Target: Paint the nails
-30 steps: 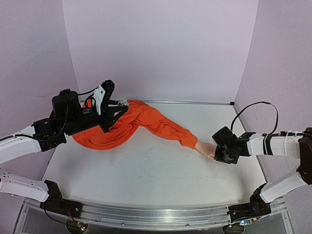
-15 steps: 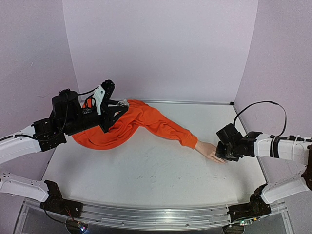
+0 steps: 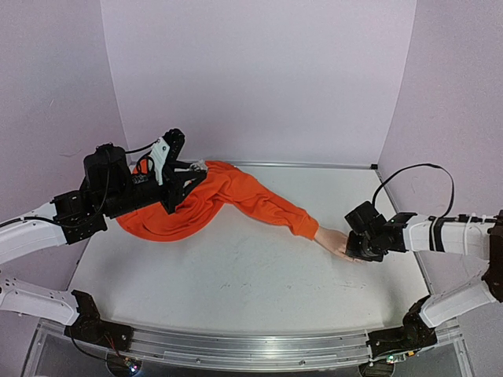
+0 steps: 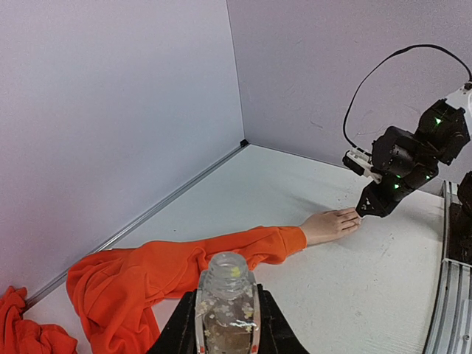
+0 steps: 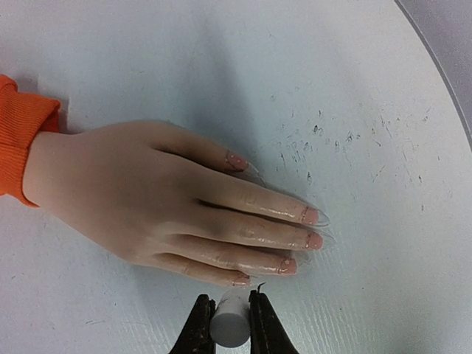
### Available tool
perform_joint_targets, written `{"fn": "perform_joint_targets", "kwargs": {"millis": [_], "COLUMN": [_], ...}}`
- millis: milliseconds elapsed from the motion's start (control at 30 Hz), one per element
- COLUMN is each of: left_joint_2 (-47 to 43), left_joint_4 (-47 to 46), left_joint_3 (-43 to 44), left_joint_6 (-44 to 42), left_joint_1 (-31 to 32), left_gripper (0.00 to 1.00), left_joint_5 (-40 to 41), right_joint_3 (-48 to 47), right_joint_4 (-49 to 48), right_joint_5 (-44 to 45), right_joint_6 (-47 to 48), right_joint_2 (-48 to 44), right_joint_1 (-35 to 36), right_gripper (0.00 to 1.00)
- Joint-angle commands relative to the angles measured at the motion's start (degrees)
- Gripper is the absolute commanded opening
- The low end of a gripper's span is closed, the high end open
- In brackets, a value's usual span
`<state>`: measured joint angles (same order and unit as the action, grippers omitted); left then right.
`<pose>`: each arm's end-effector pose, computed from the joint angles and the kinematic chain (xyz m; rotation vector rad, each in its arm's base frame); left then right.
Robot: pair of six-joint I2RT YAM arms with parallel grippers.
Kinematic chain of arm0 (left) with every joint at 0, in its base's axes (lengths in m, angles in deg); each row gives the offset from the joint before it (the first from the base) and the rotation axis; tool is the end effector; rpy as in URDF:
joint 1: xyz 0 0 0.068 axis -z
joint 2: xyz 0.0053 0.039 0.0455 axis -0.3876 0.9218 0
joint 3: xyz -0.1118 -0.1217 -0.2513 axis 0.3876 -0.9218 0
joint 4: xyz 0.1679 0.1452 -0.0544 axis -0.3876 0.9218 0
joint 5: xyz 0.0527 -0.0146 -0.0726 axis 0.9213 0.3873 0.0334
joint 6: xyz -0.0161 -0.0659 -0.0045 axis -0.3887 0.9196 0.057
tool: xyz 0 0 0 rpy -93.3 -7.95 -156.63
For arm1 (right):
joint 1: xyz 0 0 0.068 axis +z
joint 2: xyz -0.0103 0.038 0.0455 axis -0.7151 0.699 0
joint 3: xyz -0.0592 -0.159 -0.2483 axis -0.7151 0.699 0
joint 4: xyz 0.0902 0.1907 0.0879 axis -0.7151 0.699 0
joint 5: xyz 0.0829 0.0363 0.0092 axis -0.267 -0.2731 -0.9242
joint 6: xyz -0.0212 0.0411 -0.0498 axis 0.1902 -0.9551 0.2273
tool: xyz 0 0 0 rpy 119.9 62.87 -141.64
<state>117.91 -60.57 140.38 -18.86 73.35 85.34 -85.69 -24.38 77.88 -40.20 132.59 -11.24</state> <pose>0.1338 -0.1647 0.3829 0.8553 1.4579 -0.5682 0.2026 0.1115 0.2227 0.4276 2.2402 0.2306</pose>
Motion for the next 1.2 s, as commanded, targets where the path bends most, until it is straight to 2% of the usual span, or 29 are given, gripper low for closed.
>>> {"fn": "perform_joint_targets", "kwargs": {"millis": [0, 1167], "left_joint_2": [-1.6, -1.7], "left_joint_4": [-2.7, -2.7], "left_joint_3": [0.4, 0.4], "left_joint_6": [0.3, 0.1], "left_joint_1": [-0.3, -0.3], "left_gripper": [0.0, 0.0], "left_joint_5": [-0.6, -0.8], "right_joint_3": [-1.6, -2.1], "right_joint_4": [1.2, 0.9], "right_joint_5": [0.6, 2.0], "right_joint_6": [0.6, 0.1], "right_joint_2": [1.1, 3.0], "right_joint_1": [-0.2, -0.2], "right_gripper": [0.0, 0.0]}}
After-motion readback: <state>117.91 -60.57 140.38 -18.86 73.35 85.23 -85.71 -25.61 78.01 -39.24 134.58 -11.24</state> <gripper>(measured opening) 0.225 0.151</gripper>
